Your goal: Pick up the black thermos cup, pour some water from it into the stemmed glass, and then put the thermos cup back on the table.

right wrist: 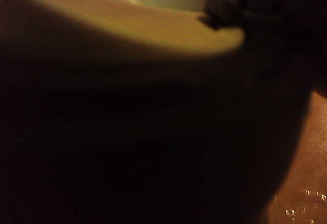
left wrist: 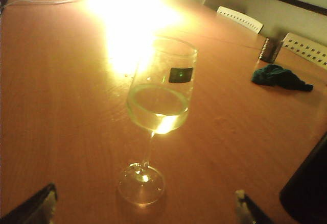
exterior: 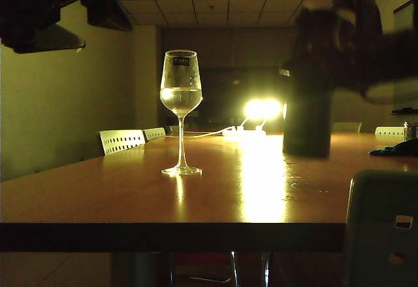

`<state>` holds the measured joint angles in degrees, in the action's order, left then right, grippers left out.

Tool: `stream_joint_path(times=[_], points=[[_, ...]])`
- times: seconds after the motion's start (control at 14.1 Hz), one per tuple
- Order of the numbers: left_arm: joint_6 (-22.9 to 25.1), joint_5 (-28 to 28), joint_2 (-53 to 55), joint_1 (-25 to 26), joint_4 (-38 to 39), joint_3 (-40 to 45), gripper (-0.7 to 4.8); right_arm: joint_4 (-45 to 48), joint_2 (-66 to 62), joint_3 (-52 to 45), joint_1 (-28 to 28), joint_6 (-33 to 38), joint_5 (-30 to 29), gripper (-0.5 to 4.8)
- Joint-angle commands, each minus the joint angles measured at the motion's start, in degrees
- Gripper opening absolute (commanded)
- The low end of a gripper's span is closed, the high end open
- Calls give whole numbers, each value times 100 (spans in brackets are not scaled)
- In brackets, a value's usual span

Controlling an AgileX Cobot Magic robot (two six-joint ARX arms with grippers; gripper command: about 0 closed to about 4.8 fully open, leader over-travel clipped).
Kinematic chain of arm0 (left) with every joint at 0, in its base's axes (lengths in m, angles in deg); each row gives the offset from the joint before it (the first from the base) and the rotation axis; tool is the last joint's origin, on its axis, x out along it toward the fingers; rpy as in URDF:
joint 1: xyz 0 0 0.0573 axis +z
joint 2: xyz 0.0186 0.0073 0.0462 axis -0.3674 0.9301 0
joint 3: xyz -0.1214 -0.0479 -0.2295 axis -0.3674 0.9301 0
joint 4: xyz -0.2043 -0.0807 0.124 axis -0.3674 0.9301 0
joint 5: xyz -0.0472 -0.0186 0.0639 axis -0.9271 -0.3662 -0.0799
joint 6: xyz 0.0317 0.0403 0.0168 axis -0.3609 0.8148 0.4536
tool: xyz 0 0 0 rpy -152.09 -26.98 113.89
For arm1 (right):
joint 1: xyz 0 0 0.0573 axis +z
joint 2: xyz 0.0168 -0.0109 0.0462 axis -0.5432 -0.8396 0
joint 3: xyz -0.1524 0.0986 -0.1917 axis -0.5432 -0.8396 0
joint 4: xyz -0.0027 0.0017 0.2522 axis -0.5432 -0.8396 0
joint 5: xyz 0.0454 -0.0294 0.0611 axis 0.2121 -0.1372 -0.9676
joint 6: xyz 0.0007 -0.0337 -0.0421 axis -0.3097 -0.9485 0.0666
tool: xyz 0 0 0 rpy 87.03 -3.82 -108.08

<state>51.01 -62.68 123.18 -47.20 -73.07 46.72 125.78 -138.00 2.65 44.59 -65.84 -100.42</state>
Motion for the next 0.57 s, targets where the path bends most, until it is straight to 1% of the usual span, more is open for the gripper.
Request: stream_joint_path(times=[0.07, 0.14, 0.21, 0.35, 0.5, 0.57], points=[[140, -44, 404, 262, 446, -693, 479, -688, 330, 892, 0, -321, 4, 108], [140, -68, 817, 439, 708, -1300, 479, -1475, 306, 1596, 0, -503, 9, 107], [142, -101, 1060, 501, 780, -1648, 479, -2013, 262, 2124, 0, -820, 11, 107], [146, -382, 1565, 494, 866, -2249, 479, -2216, 17, 2876, 2, -988, 17, 107], [142, -590, 1893, 476, 977, -2524, 479, -2437, -354, 3539, 2, -1311, 15, 108], [142, -699, 2026, 459, 1064, -2586, 479, -2516, -662, 3960, 2, -1355, 13, 108]])
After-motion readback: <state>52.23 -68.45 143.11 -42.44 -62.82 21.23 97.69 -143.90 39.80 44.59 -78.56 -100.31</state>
